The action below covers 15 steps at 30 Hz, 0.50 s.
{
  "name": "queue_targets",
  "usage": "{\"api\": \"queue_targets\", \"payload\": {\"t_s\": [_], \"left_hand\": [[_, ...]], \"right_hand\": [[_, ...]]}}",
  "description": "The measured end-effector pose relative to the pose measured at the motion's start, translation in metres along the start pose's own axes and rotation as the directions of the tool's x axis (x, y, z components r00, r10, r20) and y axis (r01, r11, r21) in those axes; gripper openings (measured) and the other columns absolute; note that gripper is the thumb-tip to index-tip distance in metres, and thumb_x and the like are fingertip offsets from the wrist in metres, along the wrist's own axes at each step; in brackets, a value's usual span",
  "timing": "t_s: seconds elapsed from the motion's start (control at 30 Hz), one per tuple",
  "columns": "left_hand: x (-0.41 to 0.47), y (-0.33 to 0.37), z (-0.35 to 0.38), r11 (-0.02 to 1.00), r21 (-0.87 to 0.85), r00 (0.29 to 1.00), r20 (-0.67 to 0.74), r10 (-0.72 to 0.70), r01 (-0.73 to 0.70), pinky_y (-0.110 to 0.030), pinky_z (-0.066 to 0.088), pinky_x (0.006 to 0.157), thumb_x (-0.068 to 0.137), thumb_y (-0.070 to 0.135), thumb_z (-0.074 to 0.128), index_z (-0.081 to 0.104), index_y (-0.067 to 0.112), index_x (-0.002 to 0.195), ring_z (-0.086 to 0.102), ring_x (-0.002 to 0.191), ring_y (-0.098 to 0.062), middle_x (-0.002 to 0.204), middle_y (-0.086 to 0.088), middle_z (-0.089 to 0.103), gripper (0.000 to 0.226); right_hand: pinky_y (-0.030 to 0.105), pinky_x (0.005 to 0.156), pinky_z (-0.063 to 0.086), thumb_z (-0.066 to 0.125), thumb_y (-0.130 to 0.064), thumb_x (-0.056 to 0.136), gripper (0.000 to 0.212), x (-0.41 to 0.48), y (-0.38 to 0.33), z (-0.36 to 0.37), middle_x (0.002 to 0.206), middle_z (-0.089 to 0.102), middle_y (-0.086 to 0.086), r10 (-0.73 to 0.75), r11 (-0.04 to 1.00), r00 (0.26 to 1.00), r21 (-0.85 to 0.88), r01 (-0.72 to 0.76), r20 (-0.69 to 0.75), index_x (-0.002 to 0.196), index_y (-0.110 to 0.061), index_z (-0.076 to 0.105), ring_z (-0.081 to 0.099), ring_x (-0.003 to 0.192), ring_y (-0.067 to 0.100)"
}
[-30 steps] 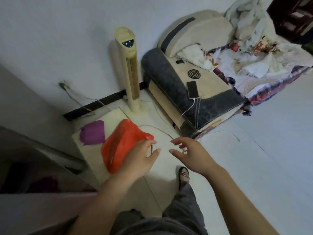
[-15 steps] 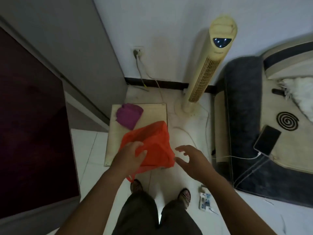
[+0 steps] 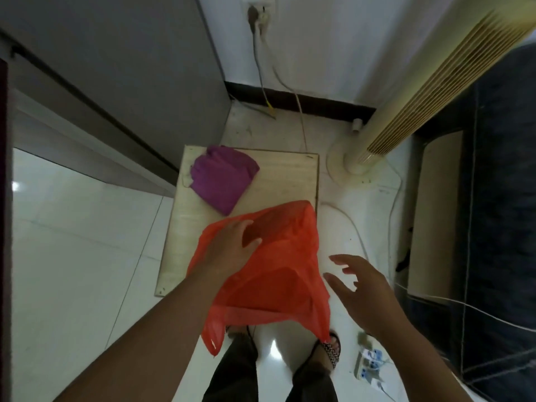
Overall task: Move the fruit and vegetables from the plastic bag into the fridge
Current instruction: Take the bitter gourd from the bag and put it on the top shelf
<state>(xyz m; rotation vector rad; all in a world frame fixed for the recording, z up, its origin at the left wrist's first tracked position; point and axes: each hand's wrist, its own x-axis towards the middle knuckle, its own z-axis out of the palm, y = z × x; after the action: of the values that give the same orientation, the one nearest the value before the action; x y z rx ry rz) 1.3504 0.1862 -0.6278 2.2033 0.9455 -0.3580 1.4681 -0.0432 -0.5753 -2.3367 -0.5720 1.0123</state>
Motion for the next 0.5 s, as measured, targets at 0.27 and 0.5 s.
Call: {"api": "queue_targets", "payload": {"t_s": [0.27,0.5], "left_hand": [[0.021,-0.015,0.012,0.996,0.081,0.999,0.028,-0.047,0.044,-0.028,0.031,0.101,0.085,0.027,0.064,0.036,0.014,0.141,0.047,0.123,-0.027,0.135,-0.013,0.049,0.065],[-0.029,0.048,-0.046,0.978,-0.192,0.997,0.028,-0.077,0.081,-0.031,0.044,0.095,0.081,0.036,0.067,0.04,0.022,0.136,0.053,0.111,-0.014,0.126,0.002,0.053,0.062]], "right_hand": [[0.017,0.083,0.04,0.061,-0.041,0.084,0.04,0.006,0.006,0.009,0.111,0.046,-0.024,0.05,0.999,0.999,0.009,-0.05,0.0,0.121,-0.033,0.052,0.048,0.097,-0.001],[0.019,0.087,0.04,0.062,-0.035,0.086,0.038,-0.018,-0.054,-0.041,0.114,0.048,-0.023,-0.089,0.993,0.99,0.068,0.097,-0.11,0.122,-0.033,0.051,0.048,0.101,-0.001]]}}
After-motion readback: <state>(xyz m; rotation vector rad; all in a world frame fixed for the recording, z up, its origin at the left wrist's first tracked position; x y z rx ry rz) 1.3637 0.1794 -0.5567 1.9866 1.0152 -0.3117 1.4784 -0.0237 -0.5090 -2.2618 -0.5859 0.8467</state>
